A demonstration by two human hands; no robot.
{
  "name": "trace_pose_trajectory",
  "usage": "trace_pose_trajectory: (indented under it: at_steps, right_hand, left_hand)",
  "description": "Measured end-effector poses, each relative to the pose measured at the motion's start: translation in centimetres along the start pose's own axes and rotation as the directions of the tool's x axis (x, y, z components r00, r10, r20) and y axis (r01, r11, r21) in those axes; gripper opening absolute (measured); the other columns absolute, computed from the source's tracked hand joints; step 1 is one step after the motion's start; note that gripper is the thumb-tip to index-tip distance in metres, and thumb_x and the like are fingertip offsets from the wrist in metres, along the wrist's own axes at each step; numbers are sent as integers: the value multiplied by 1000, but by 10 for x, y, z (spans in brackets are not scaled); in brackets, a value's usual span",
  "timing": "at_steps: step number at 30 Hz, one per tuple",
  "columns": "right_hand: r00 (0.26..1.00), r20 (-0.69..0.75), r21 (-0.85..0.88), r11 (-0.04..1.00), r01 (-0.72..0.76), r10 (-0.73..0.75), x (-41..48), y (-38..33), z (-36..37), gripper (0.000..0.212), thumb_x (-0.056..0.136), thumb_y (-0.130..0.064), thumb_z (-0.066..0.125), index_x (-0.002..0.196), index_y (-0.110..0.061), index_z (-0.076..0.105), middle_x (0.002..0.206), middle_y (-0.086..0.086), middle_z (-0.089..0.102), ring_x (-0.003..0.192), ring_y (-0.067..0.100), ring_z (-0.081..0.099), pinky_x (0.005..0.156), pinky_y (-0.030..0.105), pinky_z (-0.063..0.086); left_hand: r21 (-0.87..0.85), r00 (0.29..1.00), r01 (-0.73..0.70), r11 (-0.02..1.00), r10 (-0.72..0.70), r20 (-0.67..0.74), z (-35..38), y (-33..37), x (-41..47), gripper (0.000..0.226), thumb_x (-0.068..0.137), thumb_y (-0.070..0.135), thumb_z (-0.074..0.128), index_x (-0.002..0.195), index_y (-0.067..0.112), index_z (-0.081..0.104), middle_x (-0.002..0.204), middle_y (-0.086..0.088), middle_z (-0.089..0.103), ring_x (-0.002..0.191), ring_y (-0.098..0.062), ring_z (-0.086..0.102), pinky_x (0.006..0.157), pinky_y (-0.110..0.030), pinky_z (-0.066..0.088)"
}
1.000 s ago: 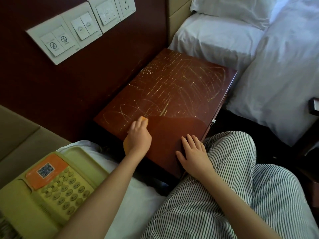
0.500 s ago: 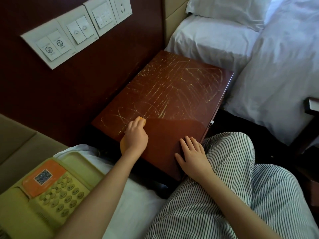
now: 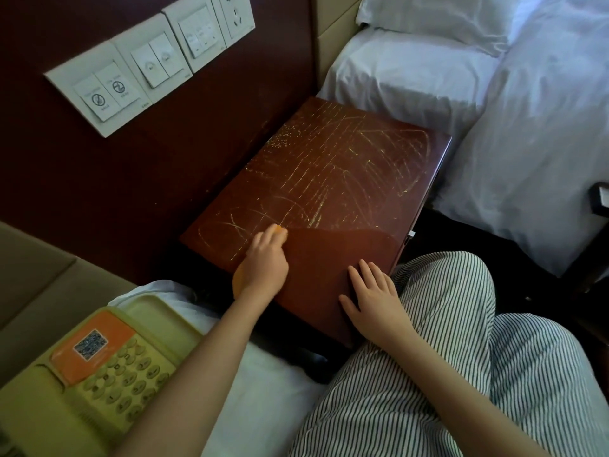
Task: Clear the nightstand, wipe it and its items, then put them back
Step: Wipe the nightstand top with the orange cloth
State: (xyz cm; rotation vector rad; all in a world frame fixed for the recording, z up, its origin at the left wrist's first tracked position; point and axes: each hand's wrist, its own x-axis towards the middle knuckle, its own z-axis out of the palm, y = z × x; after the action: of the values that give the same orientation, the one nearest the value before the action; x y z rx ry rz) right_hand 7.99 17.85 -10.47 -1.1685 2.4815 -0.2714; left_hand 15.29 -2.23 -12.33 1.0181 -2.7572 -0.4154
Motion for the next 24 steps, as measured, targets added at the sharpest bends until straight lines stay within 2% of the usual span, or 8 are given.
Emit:
trace_pose_trajectory:
  at_steps: [3, 5, 8, 12, 14, 20, 22, 24]
  right_hand:
    - [1000, -18, 14, 1000, -11, 11, -1, 0, -2, 62, 100, -45, 28, 151, -16, 6, 159, 6, 1, 146, 22, -5, 116, 34, -5]
    - [1000, -26, 17, 1000, -17, 17, -1, 0, -2, 62, 100, -44, 28, 151, -16, 7, 159, 6, 2, 146, 22, -5, 116, 34, -4]
    - [999, -30, 31, 999, -20, 21, 0, -1, 0, 63, 100, -44, 30, 151, -15, 8, 159, 7, 3, 146, 22, -4, 116, 34, -4]
    - [999, -39, 30, 1000, -10, 11, 1, -1, 1, 62, 100, -44, 30, 151, -15, 9, 159, 7, 3, 146, 22, -3, 116, 34, -4]
    - [999, -41, 33, 999, -15, 16, 0, 0, 2, 63, 100, -45, 30, 151, -16, 9, 159, 6, 3, 146, 22, -3, 116, 34, -3]
    - [997, -58, 59, 997, -38, 42, -3, 2, -1, 62, 100, -45, 29, 151, -16, 8, 159, 6, 3, 146, 21, -4, 116, 34, -4]
    - [997, -63, 66, 997, -38, 42, -3, 2, -3, 62, 100, -44, 29, 151, -16, 8, 159, 5, 2, 146, 21, -5, 115, 33, -5]
    - [997, -69, 66, 997, -28, 32, -3, 1, -3, 62, 100, -44, 30, 151, -15, 9, 159, 6, 3, 146, 22, -4, 116, 33, -4]
  left_hand:
    - [-12, 990, 130, 991, -130, -60, 1, 7, 10, 43, 96, 5, 33, 136, 16, 44, 147, -1, 36, 134, -19, 31, 107, -34, 35]
    - [-20, 989, 124, 992, -125, -77, 8, 19, 3, 45, 94, 4, 33, 137, 16, 44, 147, 0, 36, 133, -19, 32, 106, -34, 35]
    - [-16, 995, -78, 997, 76, -58, 21, 42, -20, 46, 92, 4, 34, 134, 15, 48, 143, -3, 42, 129, -21, 39, 102, -34, 37]
    - [9, 924, -383, 924, 383, 17, 23, 44, -38, 45, 85, 9, 33, 120, 13, 61, 127, -6, 59, 112, -25, 56, 90, -36, 48]
    - [-6, 946, -325, 946, 325, 5, 22, 28, -24, 43, 88, 4, 37, 126, 12, 57, 133, -7, 53, 119, -26, 50, 96, -40, 45]
    - [0, 992, 91, 996, -91, -90, 12, 14, 11, 43, 93, 4, 37, 134, 13, 48, 144, -5, 41, 129, -23, 37, 102, -37, 38]
    - [3, 988, 122, 993, -121, -92, 15, 29, 7, 45, 93, 4, 36, 136, 15, 44, 146, -4, 37, 131, -21, 34, 104, -37, 36]
    - [27, 999, 1, 1000, 1, -52, 20, 46, -3, 47, 93, 5, 34, 138, 16, 43, 148, -3, 35, 132, -21, 33, 103, -34, 34]
